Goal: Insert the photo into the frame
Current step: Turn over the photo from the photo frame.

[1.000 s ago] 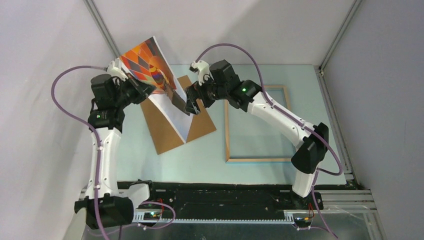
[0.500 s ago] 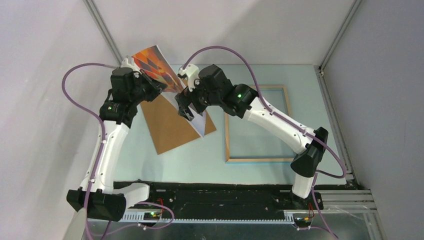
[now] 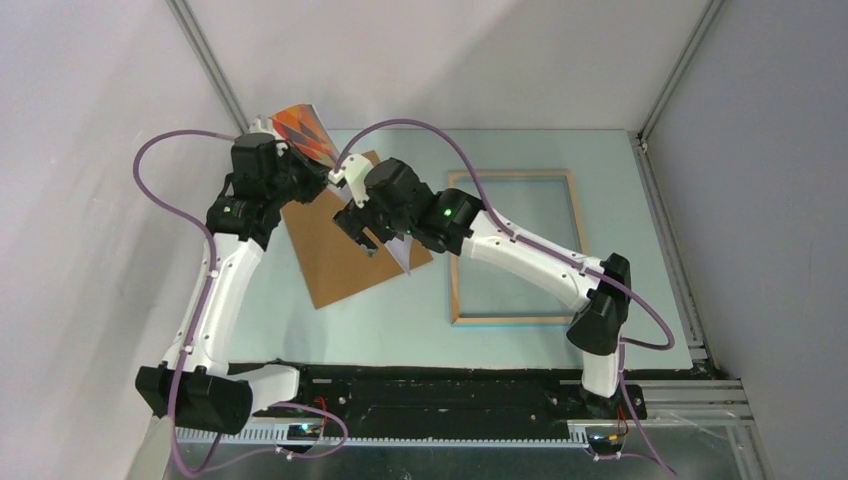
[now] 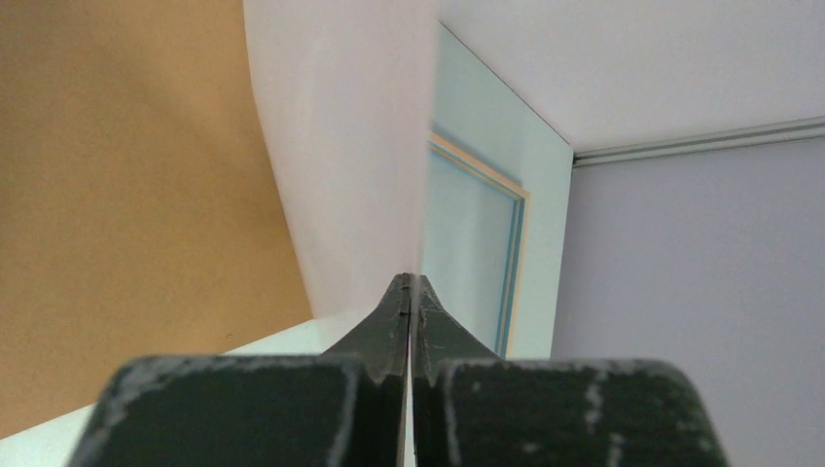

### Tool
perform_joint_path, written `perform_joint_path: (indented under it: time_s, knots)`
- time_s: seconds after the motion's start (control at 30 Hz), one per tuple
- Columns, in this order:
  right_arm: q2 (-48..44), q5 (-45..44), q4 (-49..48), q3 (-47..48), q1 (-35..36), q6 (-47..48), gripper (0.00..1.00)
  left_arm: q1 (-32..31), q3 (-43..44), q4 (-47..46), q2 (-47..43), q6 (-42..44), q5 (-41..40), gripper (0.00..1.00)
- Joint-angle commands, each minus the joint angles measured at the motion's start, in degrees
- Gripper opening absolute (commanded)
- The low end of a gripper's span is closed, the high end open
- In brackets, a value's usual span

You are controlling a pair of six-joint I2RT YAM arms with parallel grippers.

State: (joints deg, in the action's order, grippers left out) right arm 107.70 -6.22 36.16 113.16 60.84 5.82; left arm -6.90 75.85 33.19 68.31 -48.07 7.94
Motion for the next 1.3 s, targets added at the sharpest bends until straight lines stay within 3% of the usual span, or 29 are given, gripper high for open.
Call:
perform_joint_path:
  time_s: [0.0, 0.13, 0.37, 0.6, 0.83, 0.9, 1.13, 1.23, 1.27]
  knots:
    - [1.2, -6.1, -2.1, 1.8, 1.1, 2.2, 0.86, -0.8, 1.5, -1.3, -0.4, -3.5, 1.4, 0.00]
    - [2.7, -8.0, -2.2, 2.6, 1.5, 2.5, 0.79, -1.0, 0.8, -1.4, -0.6, -5.0, 2.5, 0.00]
    - [3.3, -10.5, -3.0, 2.9, 1.8, 3.7, 0.54, -1.1, 0.2, -1.6, -1.4, -5.5, 3.0, 0.00]
    - [3.7, -12.5, -3.7, 2.8, 2.1, 5.1, 0.40, -1.3, -0.9, -2.1, -2.1, -5.5, 3.2, 0.00]
    - [3.6, -13.5, -3.8, 2.9, 2.4, 6.0, 0.09, -1.3, -1.6, -2.8, -2.0, -5.1, 3.0, 0.05]
    - [3.3, -13.9, -3.9, 2.9, 2.4, 6.1, 0.00, -1.3, -1.6, -3.3, -1.9, -5.0, 3.2, 0.11]
    - [1.7, -14.2, -4.1, 2.2, 2.5, 6.3, 0.00, -1.3, -0.8, -4.9, -2.0, -3.6, 4.1, 0.36]
    - [0.8, -13.9, -3.9, 2.1, 1.7, 6.3, 0.00, -1.3, 0.1, -5.5, -2.3, -2.4, 4.8, 0.64]
    - [0.1, -13.4, -3.9, 1.9, 1.5, 6.0, 0.00, -1.3, 0.8, -5.5, -2.5, -1.6, 4.9, 0.70]
